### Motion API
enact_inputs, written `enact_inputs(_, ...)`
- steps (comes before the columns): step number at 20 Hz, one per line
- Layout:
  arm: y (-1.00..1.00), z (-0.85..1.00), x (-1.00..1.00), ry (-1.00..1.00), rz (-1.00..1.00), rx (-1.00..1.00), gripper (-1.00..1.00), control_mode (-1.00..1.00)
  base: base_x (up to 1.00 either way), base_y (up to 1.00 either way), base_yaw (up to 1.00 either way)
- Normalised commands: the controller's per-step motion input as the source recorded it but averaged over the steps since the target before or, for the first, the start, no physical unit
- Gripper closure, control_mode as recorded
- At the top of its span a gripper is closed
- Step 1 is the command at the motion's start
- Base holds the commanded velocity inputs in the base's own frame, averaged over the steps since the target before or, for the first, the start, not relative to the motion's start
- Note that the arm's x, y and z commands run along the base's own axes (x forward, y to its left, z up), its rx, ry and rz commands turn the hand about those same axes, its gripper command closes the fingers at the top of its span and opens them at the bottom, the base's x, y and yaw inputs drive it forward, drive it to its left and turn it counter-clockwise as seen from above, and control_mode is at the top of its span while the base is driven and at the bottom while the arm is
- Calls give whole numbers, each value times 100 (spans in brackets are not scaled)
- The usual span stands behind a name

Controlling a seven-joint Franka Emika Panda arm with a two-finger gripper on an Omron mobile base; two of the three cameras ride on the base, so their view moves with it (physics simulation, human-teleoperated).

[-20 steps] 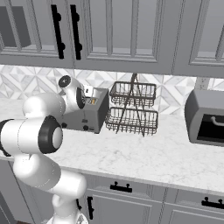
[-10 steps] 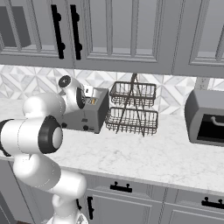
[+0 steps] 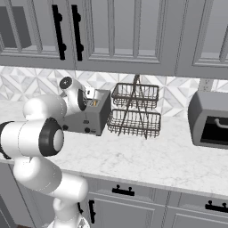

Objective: Start the toaster. Once the lever pops up, take the bread to the plate on the dining counter.

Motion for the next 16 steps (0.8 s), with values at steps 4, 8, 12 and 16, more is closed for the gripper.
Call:
enact_inputs(4, 0, 0, 0, 0, 0, 0, -100, -100, 0, 0, 0)
enact_inputs(8, 0, 0, 0, 0, 0, 0, -100, -100, 0, 0, 0)
enact_inputs(12, 0, 0, 0, 0, 0, 0, -100, -100, 0, 0, 0)
enact_inputs(16, 0, 0, 0, 0, 0, 0, -100, -100, 0, 0, 0)
